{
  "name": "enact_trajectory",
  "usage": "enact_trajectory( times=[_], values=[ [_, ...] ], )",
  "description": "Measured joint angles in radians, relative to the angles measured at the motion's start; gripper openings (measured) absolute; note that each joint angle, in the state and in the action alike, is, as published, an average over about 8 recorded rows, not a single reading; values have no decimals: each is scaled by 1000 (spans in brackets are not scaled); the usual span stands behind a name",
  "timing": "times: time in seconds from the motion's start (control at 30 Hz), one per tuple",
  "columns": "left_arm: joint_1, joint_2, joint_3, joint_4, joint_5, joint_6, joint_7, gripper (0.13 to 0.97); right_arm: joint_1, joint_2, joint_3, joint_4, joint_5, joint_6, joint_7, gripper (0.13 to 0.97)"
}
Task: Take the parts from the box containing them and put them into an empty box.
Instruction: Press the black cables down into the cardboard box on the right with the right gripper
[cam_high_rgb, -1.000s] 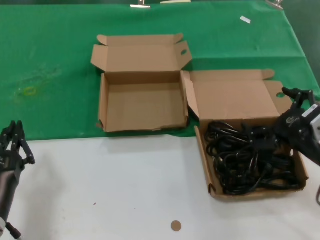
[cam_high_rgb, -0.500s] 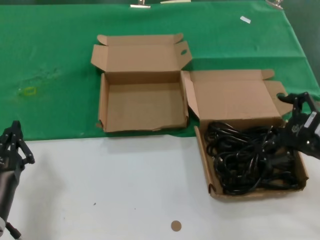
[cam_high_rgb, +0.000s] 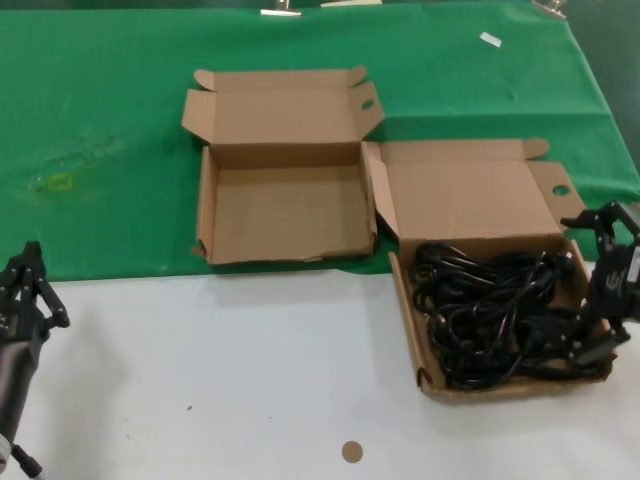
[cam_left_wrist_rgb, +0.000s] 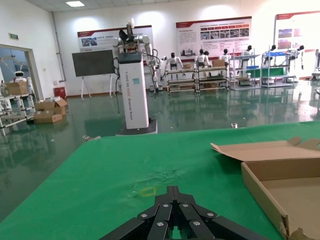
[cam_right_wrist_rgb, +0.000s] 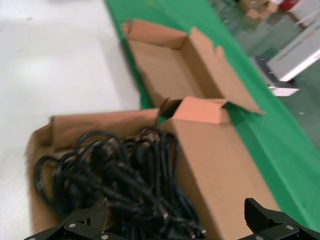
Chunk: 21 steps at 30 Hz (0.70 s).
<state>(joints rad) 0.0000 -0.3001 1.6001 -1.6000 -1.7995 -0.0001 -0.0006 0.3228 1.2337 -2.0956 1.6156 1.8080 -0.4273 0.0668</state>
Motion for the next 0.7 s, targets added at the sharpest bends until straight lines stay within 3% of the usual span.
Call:
enact_trajectory(
  times=[0.7],
  values=[
    [0, 0, 0, 0, 0, 0, 0, 144, 96, -144, 94, -131, -207, -337, -86, 956]
  ],
)
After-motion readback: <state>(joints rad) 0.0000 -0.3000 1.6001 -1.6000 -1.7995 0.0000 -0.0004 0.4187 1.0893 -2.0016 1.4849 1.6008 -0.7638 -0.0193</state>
